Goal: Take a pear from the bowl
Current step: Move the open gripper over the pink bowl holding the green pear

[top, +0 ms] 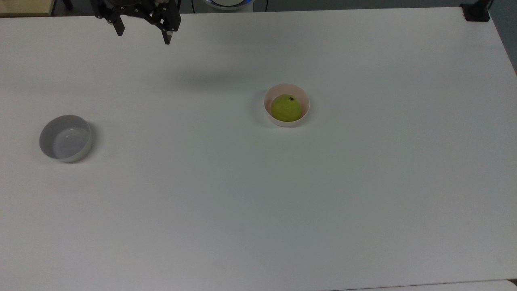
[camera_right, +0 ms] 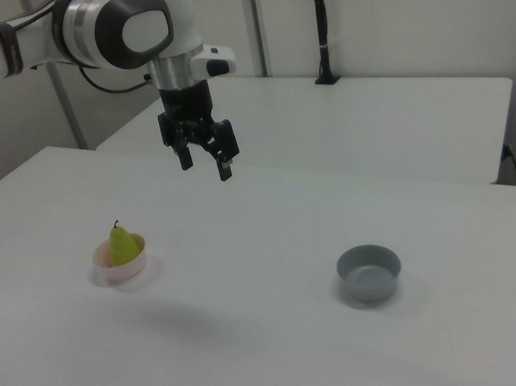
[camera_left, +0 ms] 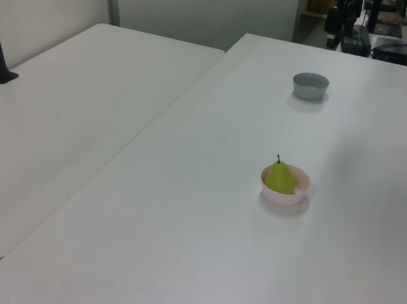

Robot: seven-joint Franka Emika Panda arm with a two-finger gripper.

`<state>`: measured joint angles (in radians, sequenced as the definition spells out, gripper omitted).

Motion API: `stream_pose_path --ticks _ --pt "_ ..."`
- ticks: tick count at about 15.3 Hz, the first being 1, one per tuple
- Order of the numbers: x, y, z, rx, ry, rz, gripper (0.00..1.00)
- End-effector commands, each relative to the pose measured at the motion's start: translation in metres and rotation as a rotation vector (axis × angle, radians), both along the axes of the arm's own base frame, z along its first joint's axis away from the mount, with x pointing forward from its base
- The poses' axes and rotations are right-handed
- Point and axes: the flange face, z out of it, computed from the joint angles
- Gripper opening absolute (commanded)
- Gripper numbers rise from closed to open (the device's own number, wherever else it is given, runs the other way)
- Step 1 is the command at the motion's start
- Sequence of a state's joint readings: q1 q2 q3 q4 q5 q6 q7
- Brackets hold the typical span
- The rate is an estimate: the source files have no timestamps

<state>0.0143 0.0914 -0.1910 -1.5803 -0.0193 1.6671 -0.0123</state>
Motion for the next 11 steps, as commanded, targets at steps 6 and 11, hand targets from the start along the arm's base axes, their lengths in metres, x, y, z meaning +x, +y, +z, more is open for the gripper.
stream_pose_path --ticks 6,11 --pt "-0.0004 -0.0092 0.0027 -0.012 -0.018 0.006 1.00" --pt "0.0006 -0.0054 0.0035 -0.009 -0.021 0.012 1.00"
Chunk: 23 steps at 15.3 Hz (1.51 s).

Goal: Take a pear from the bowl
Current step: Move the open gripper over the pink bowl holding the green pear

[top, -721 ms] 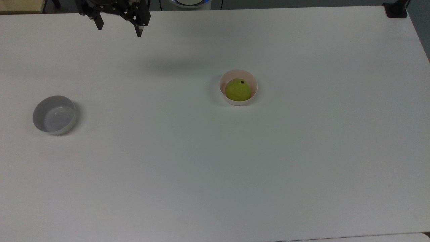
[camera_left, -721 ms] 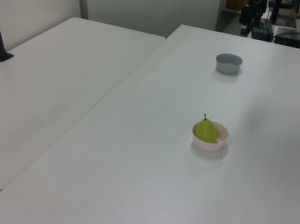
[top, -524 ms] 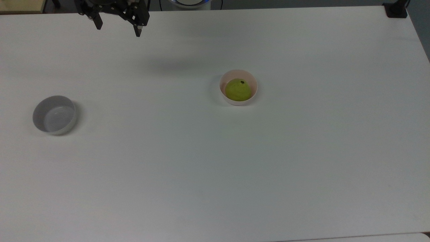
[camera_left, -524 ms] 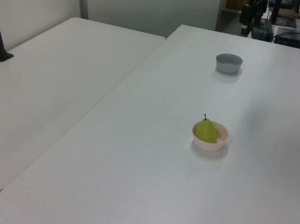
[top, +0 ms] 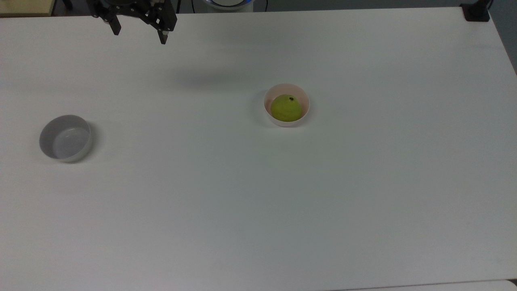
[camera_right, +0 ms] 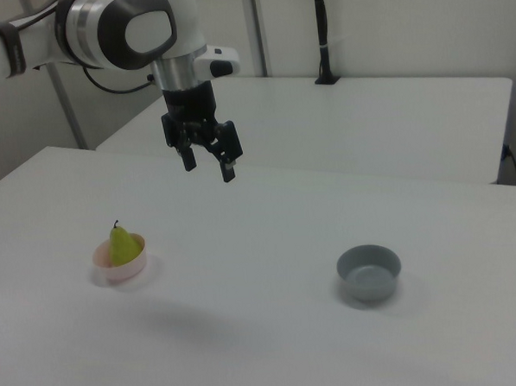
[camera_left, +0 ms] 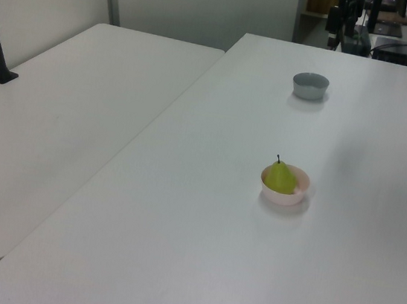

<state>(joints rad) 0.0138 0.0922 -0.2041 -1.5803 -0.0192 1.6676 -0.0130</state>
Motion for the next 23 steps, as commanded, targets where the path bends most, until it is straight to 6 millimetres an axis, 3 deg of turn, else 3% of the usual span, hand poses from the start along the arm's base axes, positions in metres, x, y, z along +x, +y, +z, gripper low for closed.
stream_pose_path --ticks 1,2,6,14,18,20,23 --pt "0.002 0.003 0.005 -0.008 -0.023 0.028 1.00" --pt "0.002 0.007 0.006 -0.008 -0.025 0.036 1.00" --pt "0.009 0.062 0.006 -0.006 -0.025 0.130 1.00" --pt "0.001 0.213 0.005 0.028 -0.023 0.403 1.00" --pt "-0.006 0.251 0.003 0.065 -0.020 0.480 1.00" --pt "-0.007 0.258 -0.003 0.065 -0.010 0.504 1.00" --pt "-0.002 0.267 -0.028 0.057 0.035 0.568 1.00"
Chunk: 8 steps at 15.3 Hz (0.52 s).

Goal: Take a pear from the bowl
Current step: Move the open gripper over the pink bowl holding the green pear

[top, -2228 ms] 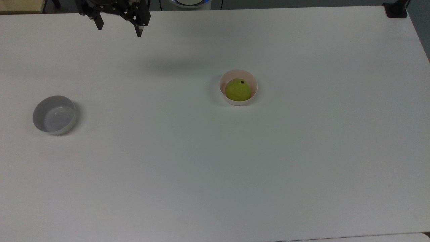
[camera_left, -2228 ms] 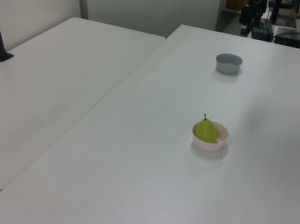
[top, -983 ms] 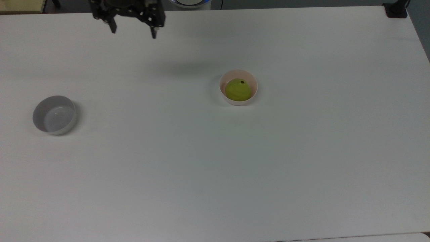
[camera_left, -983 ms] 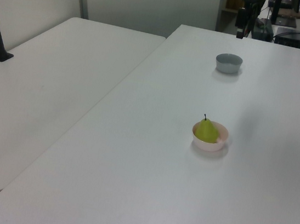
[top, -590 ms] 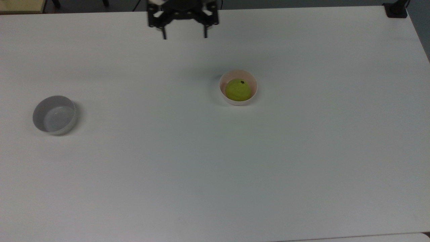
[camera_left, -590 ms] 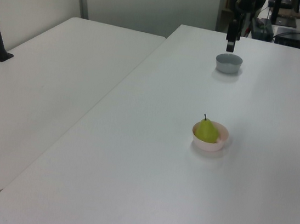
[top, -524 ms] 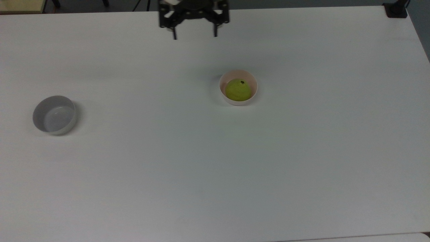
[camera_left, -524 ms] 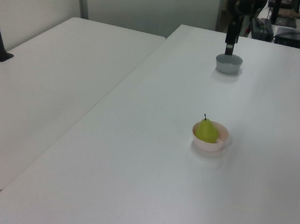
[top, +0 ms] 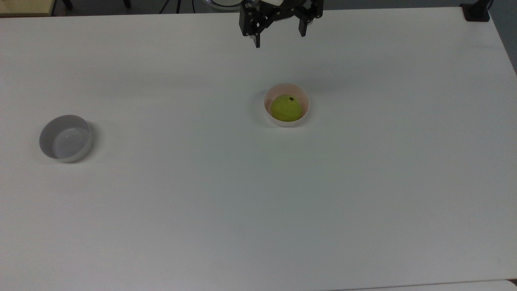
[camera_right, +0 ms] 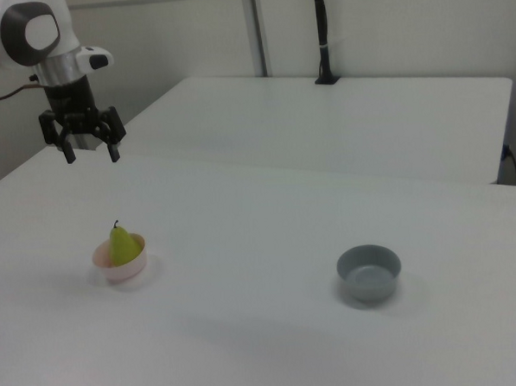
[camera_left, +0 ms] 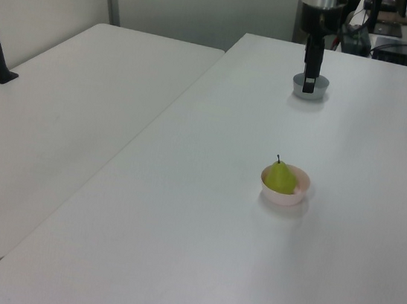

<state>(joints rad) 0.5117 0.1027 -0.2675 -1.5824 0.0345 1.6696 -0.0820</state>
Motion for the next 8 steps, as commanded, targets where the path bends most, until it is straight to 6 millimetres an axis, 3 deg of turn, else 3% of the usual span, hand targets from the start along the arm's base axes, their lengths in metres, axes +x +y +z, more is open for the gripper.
stream_pose_path --ticks 1,4,8 --pt "0.010 0.008 -0.032 0.001 0.027 0.086 1.00" --pt "0.016 0.023 -0.067 -0.013 0.015 0.110 1.00" --pt "0.024 0.047 -0.131 -0.057 0.056 0.144 1.00"
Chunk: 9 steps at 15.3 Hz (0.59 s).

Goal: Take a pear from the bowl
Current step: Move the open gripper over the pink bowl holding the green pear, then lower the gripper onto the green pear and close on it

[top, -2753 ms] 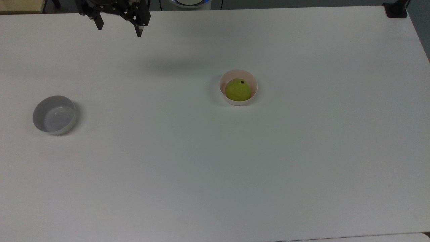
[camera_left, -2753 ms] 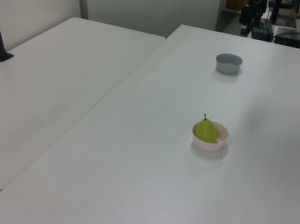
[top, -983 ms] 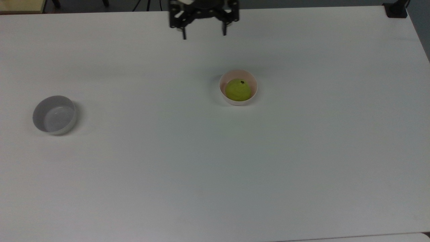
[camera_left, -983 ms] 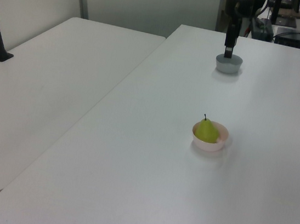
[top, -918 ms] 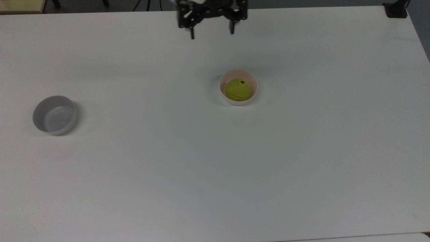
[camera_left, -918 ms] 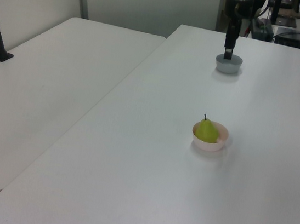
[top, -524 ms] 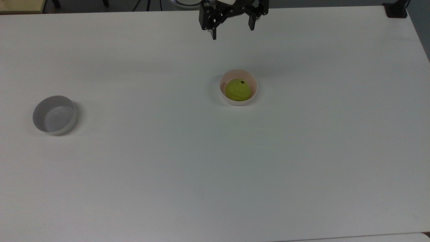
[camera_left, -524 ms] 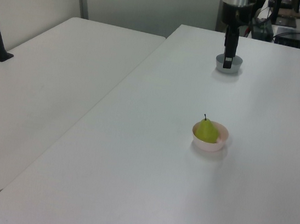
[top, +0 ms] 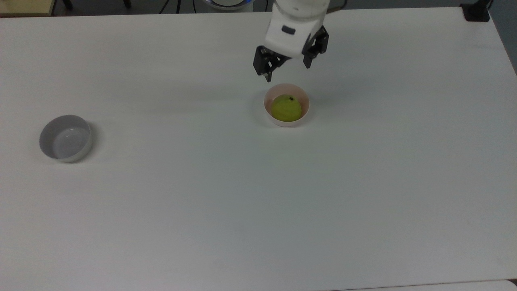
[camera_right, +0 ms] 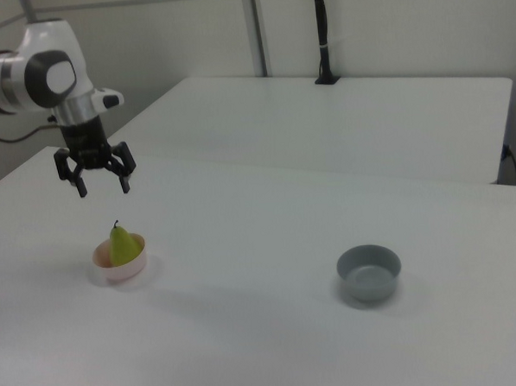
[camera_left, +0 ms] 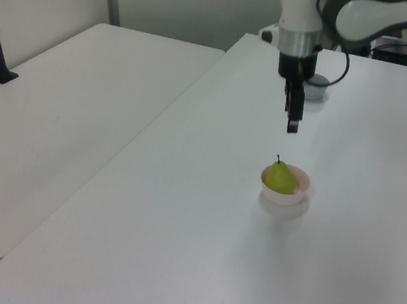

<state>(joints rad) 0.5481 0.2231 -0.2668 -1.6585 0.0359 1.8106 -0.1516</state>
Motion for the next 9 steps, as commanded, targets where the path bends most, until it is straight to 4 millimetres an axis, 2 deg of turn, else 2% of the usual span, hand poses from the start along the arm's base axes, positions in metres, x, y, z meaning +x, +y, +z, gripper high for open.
stream_pose_path --ticks 1,2,4,5,9 --pt "0.005 0.018 -0.049 -0.035 0.018 0.051 1.00" --pt "0.006 0.023 -0.068 -0.061 0.021 0.068 1.00" --pt "0.001 0.021 -0.089 -0.080 0.021 0.095 0.98" --pt "-0.004 0.026 -0.099 -0.084 0.020 0.119 0.97" --pt "-0.006 0.027 -0.134 -0.123 0.046 0.140 0.96"
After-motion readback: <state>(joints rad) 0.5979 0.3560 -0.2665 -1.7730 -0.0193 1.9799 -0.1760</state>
